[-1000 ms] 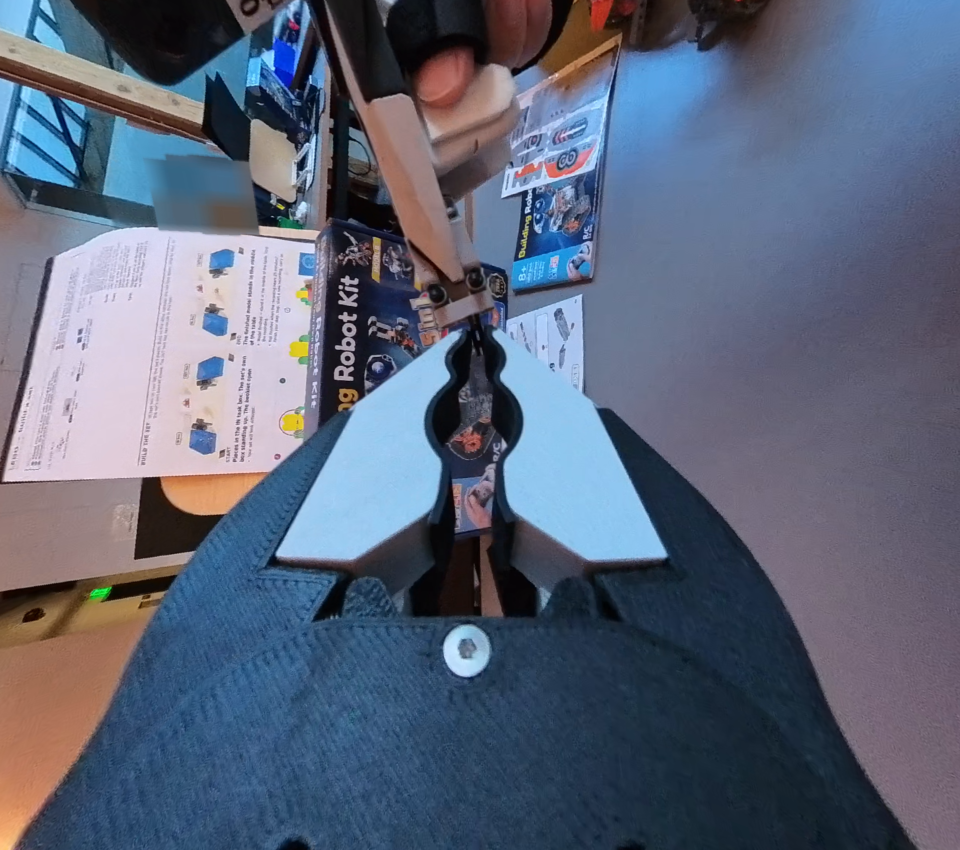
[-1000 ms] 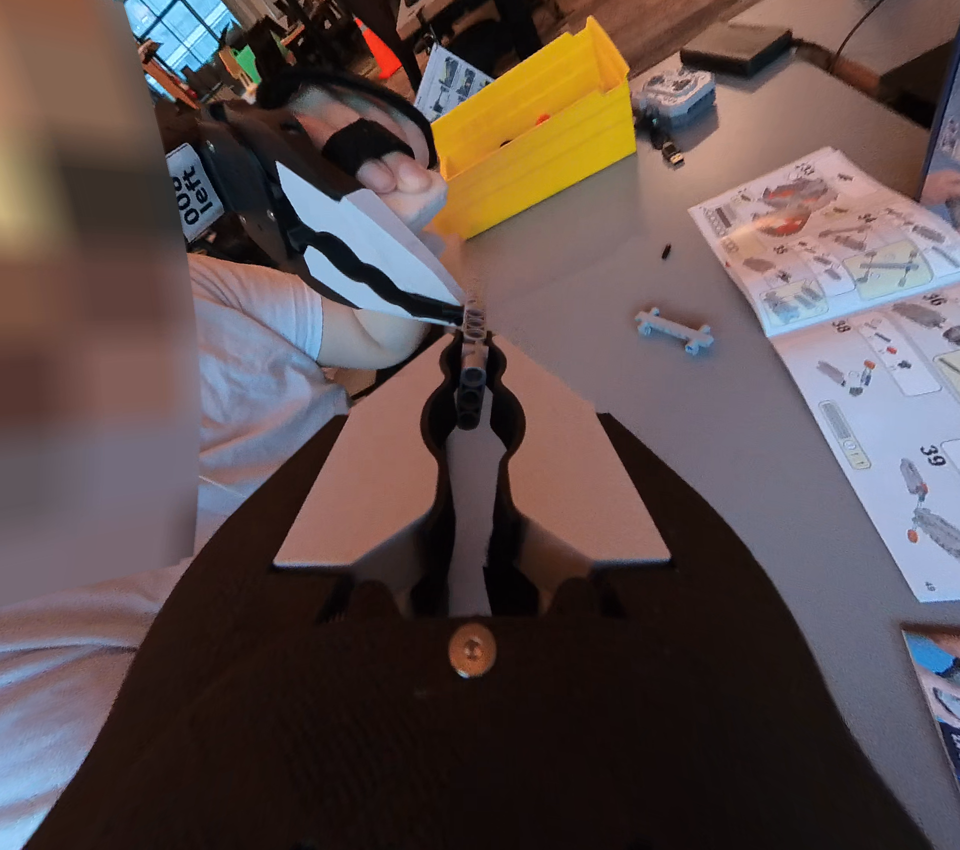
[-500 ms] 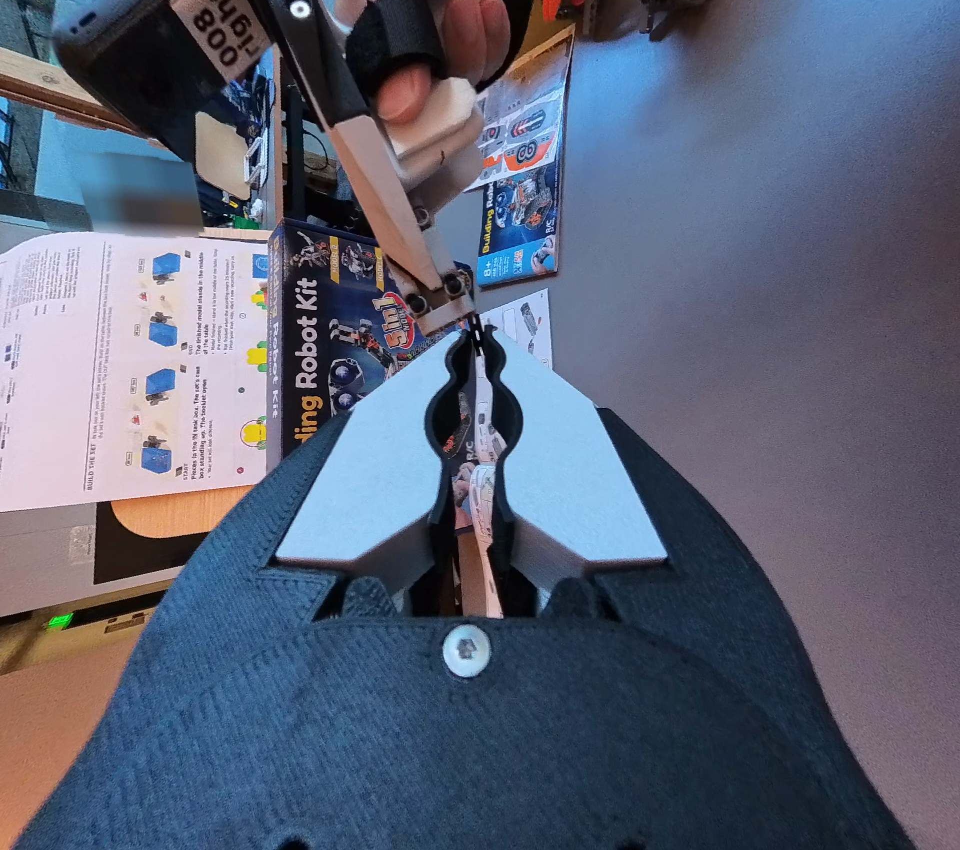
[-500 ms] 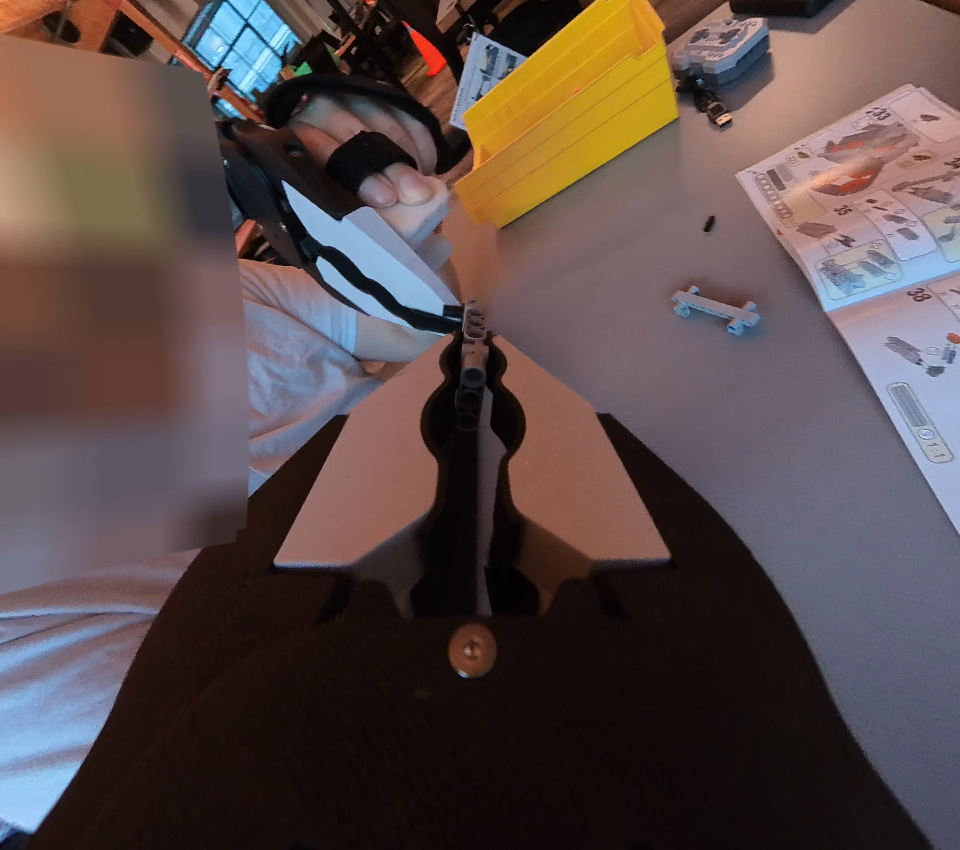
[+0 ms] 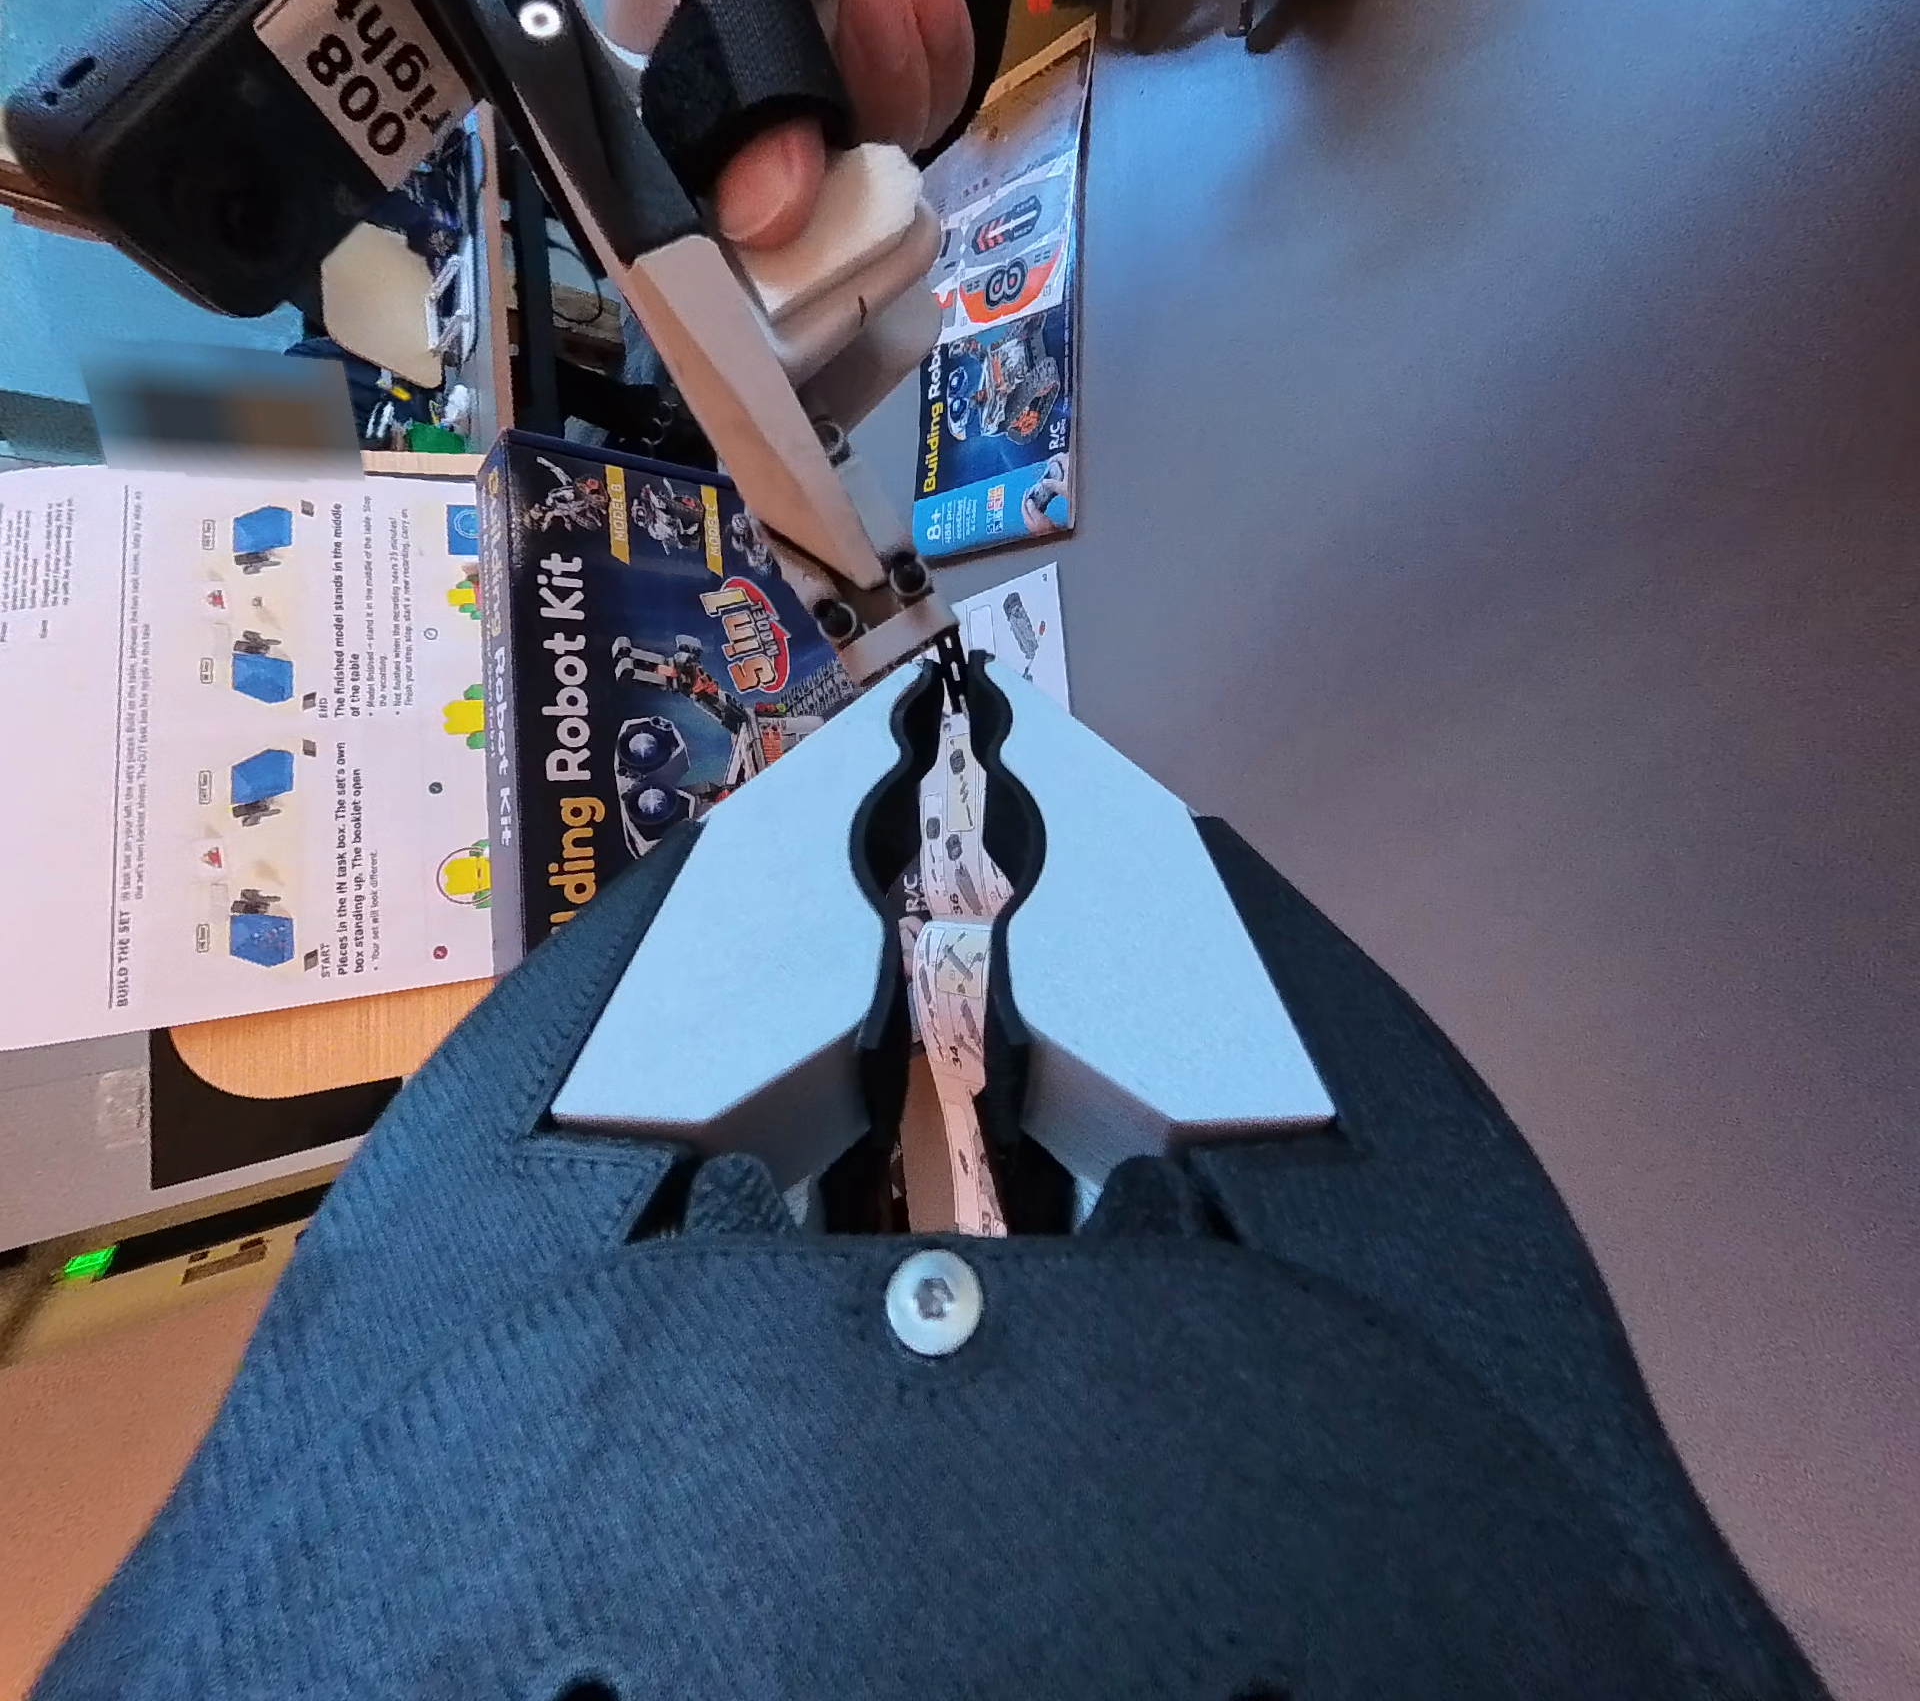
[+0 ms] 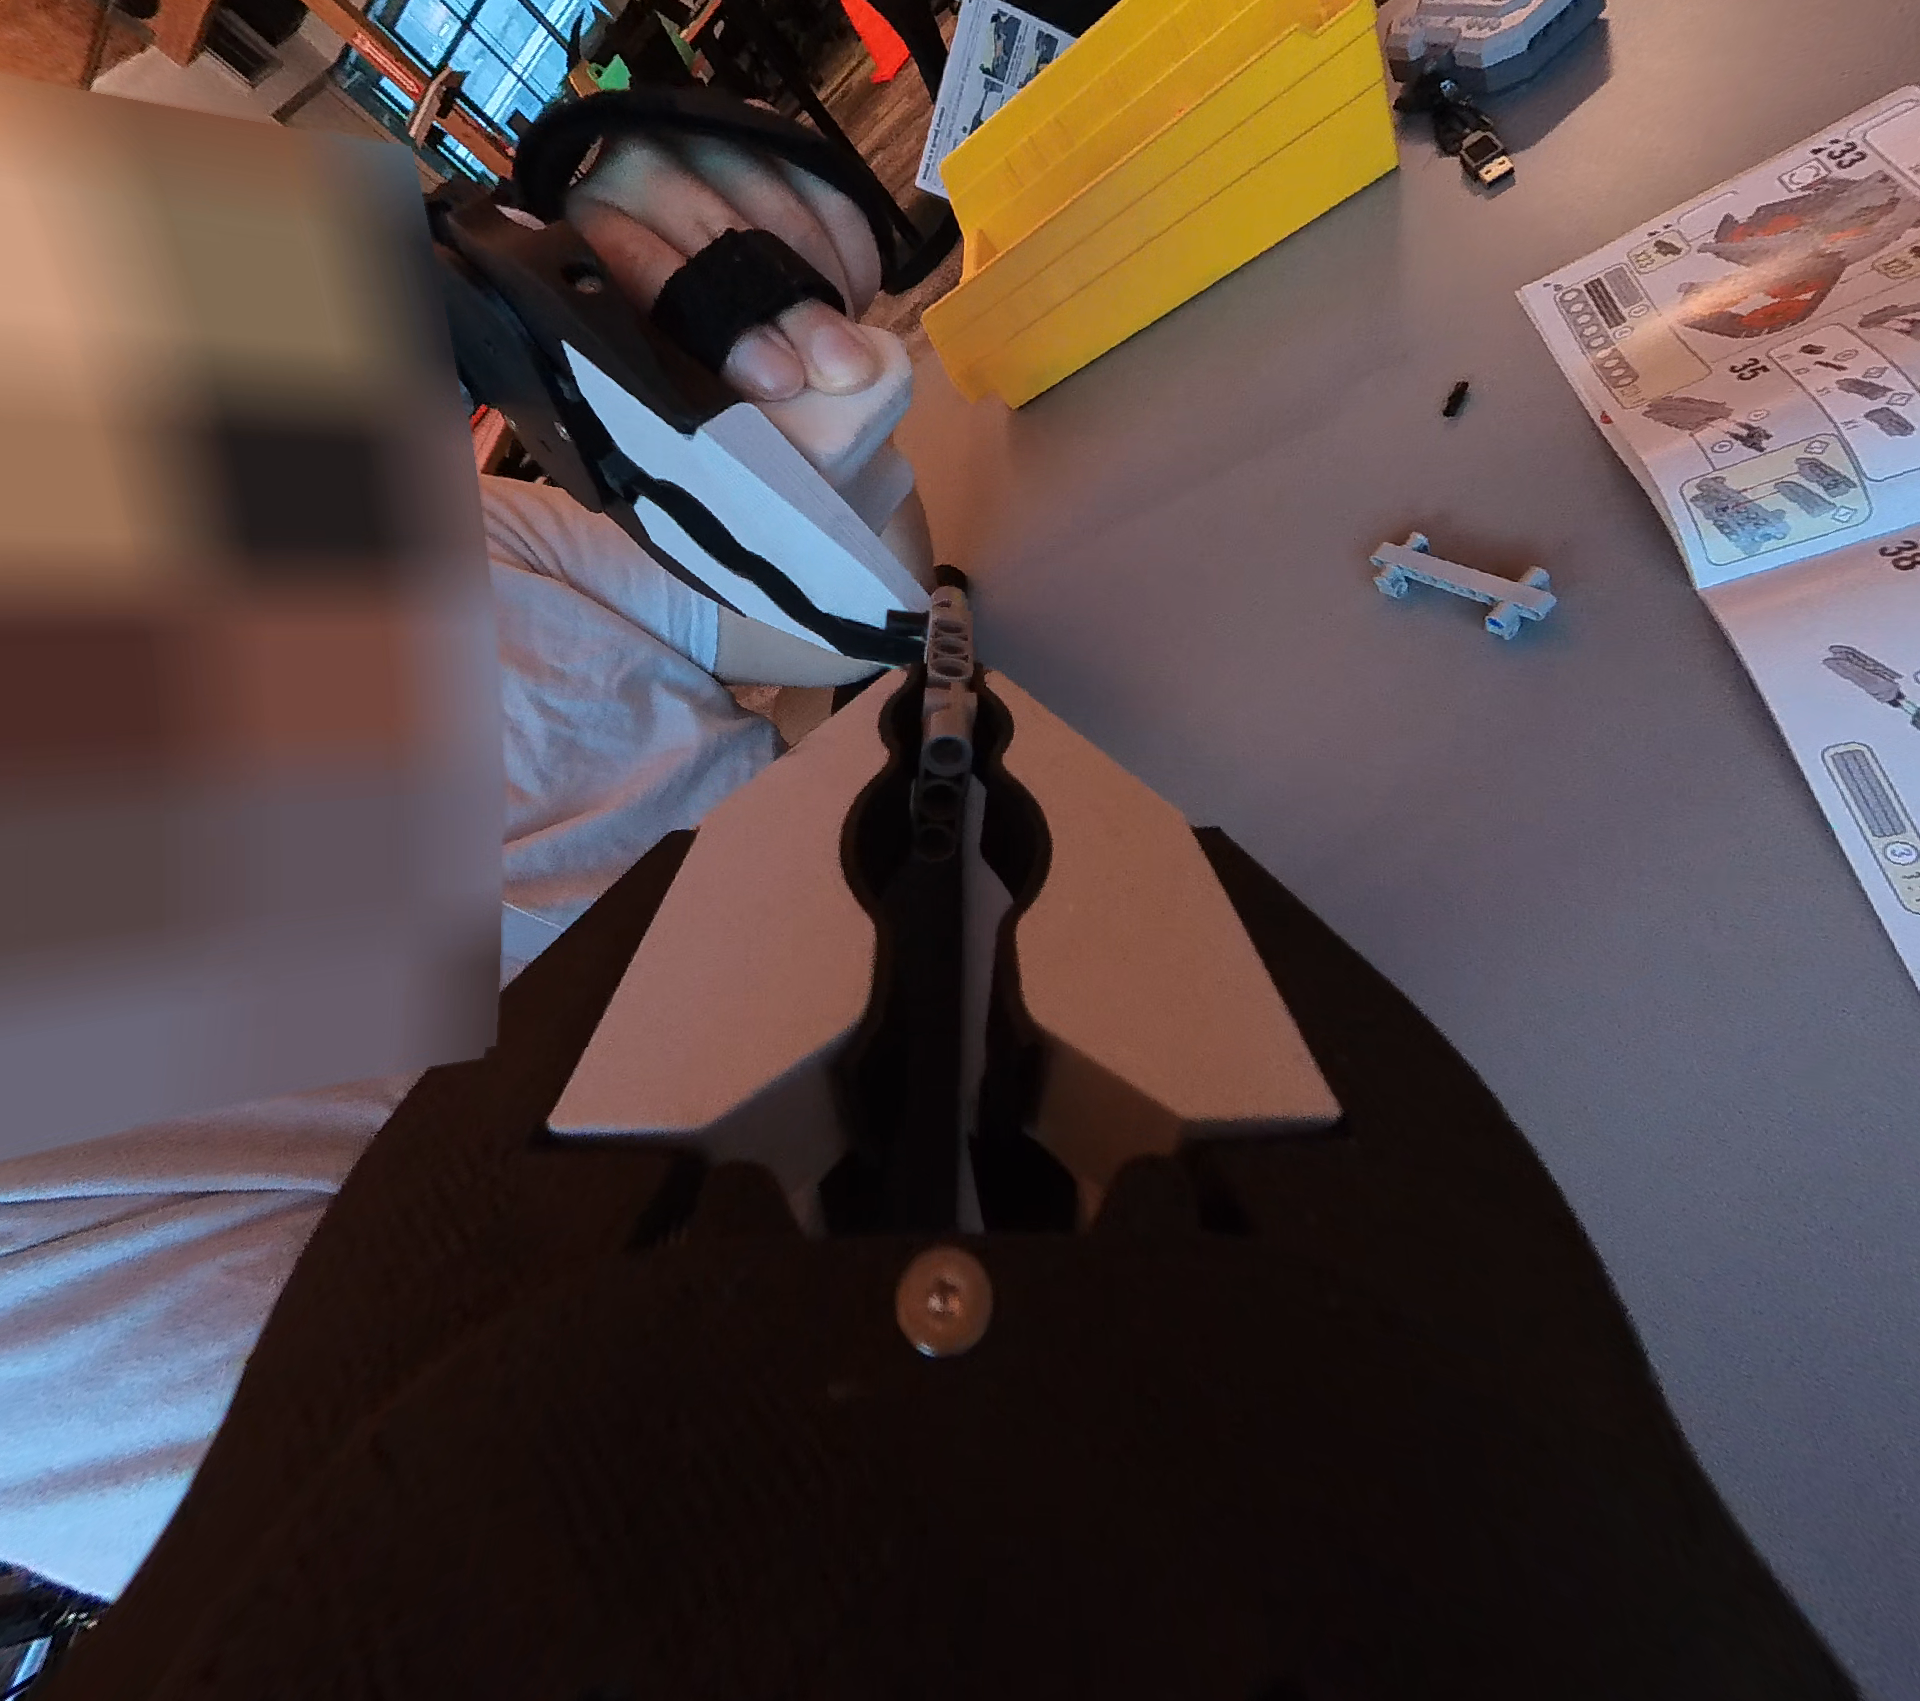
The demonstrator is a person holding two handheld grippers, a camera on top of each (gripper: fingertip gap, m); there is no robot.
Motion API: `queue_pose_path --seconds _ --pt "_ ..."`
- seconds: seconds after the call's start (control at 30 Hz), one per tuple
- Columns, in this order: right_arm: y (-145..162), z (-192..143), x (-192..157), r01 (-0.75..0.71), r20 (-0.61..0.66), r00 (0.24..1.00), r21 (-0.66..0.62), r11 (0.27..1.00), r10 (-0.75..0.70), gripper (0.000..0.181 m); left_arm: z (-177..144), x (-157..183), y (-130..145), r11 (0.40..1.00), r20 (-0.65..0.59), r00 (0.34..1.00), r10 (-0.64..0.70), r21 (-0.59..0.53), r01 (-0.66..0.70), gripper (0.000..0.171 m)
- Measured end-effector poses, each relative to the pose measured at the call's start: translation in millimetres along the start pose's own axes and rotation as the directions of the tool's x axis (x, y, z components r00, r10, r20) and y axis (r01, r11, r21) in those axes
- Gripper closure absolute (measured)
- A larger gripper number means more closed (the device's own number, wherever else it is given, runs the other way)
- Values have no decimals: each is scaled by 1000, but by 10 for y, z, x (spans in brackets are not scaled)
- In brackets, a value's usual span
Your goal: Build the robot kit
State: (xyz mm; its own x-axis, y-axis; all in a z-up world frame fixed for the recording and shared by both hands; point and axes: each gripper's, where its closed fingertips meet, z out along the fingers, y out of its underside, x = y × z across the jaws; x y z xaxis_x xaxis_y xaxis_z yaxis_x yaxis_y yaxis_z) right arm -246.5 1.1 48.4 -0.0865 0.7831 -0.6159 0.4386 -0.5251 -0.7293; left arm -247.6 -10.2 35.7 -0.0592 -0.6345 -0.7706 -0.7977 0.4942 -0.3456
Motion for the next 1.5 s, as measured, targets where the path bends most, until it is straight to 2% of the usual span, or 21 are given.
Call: queue_pose_path --seconds 0.03,0.2,0.4,0.7,1.1,1.4,1.5 --pt "-1 1 -2 0 2 1000 1 1000 0 176 6 -3 0 1000 2 1000 1 -1 -1 169" --pt "27 16 11 -19 24 1000 -9 1000 19 175 15 15 4 1000 -13 1000 -8 -7 8 168" --pt "-76 10 93 -31 1 1000 47 998 31 175 44 -83 103 996 15 998 -65 -57 65 168" --pt "-266 -12 122 -14 -34 999 145 989 20 176 15 -269 186 986 66 984 -163 -37 166 169" --pt "-393 -23 196 1 -78 997 214 977 17 176 35 -401 284 981 138 974 -180 -50 189 169" --pt "-512 -7 210 46 -123 992 267 963 -13 176 15 -499 324 960 158 948 -275 -7 280 170" --pt "-543 -4 244 52 -139 990 282 958 -13 176 27 -523 366 961 179 946 -269 -10 275 169"
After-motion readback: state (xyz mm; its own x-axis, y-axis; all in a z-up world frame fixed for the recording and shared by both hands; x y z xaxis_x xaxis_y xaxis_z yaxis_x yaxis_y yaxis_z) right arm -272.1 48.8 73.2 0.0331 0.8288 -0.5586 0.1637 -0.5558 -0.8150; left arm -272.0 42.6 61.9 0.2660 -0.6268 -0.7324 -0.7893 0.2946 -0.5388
